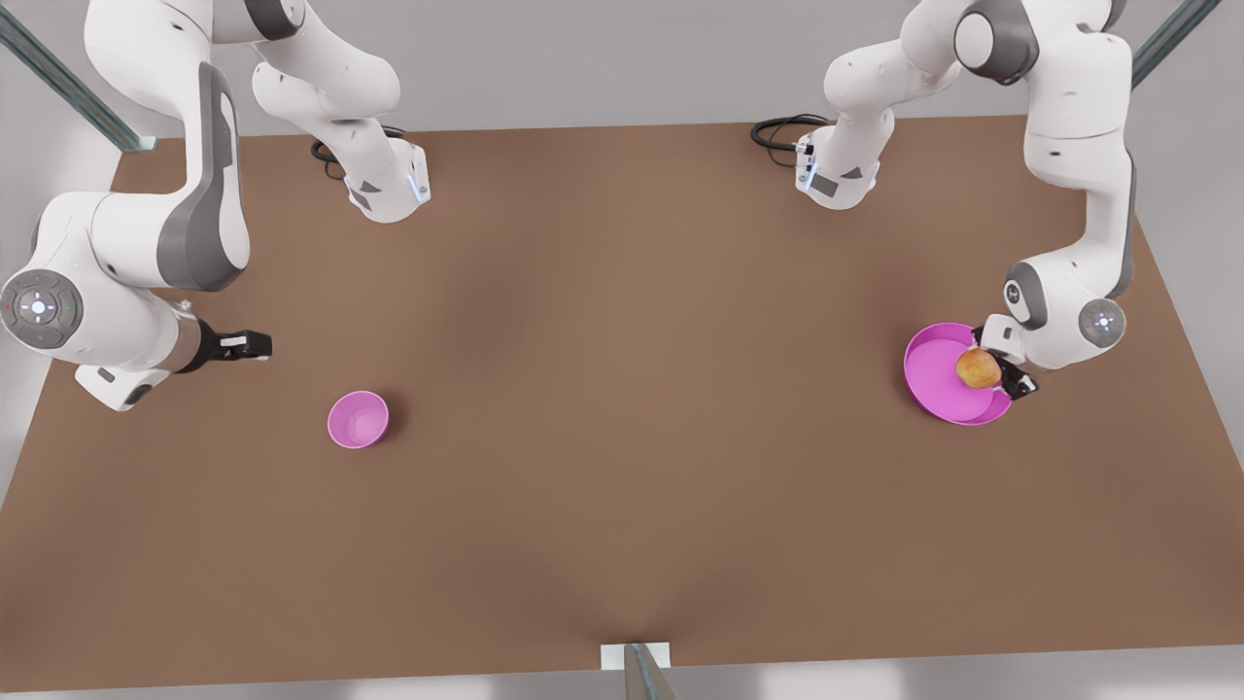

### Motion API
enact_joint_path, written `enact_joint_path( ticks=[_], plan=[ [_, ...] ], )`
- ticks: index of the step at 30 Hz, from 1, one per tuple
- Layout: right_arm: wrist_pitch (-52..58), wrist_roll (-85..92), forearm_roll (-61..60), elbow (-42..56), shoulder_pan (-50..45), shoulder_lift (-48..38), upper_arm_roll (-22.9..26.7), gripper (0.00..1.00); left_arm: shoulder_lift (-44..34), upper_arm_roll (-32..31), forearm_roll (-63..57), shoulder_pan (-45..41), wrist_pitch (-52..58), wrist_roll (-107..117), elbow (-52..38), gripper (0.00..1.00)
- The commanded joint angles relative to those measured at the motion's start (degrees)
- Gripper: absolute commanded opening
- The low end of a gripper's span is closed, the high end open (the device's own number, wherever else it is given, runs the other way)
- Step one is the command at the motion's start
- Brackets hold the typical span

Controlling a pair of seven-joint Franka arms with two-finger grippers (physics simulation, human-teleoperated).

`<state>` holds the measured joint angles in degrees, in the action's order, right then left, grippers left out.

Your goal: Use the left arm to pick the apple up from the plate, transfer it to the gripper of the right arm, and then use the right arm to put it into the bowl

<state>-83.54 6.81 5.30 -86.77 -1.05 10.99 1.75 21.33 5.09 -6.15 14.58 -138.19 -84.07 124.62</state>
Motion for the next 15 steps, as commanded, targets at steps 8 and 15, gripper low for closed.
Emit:
enact_joint_path(
  ticks=[8,15],
  plan=[
    [0.04,0.13,-0.03,0.02,0.0,0.26,0.01,1.0,0.65,0.09,0.0,0.19,-1.46,-6.2,0.36,1.0],
    [0.13,0.13,-0.03,0.11,0.0,0.26,0.01,1.0,2.32,0.8,0.0,0.37,-2.25,-6.11,0.36,1.0]
  ],
)
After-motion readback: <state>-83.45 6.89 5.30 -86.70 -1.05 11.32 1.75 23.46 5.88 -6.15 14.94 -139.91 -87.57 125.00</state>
